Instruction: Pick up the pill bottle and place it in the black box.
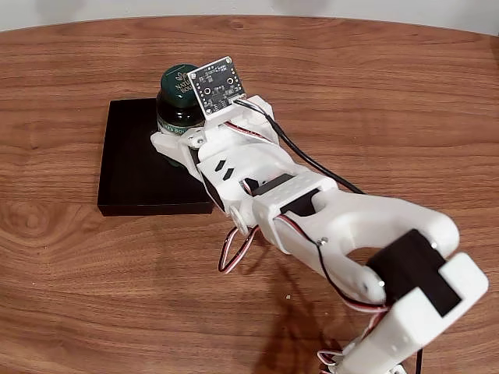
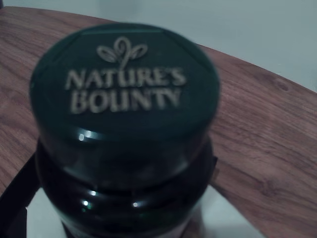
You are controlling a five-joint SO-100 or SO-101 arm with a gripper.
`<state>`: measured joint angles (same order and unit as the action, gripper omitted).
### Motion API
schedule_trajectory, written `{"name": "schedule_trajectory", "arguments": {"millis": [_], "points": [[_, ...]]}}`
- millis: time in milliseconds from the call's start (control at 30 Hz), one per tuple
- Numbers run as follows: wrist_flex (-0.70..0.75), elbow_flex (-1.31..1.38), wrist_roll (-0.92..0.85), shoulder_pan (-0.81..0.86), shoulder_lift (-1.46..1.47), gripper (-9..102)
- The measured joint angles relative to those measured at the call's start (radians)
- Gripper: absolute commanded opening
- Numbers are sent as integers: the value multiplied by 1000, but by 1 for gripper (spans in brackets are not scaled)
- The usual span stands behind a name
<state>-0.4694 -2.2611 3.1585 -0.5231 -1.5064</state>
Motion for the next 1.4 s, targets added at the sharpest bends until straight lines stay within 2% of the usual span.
{"name": "schedule_trajectory", "arguments": {"millis": [467, 1400], "points": [[-130, 58, 91, -21, 193, 15], [-328, 190, 52, -40, 434, 15]]}}
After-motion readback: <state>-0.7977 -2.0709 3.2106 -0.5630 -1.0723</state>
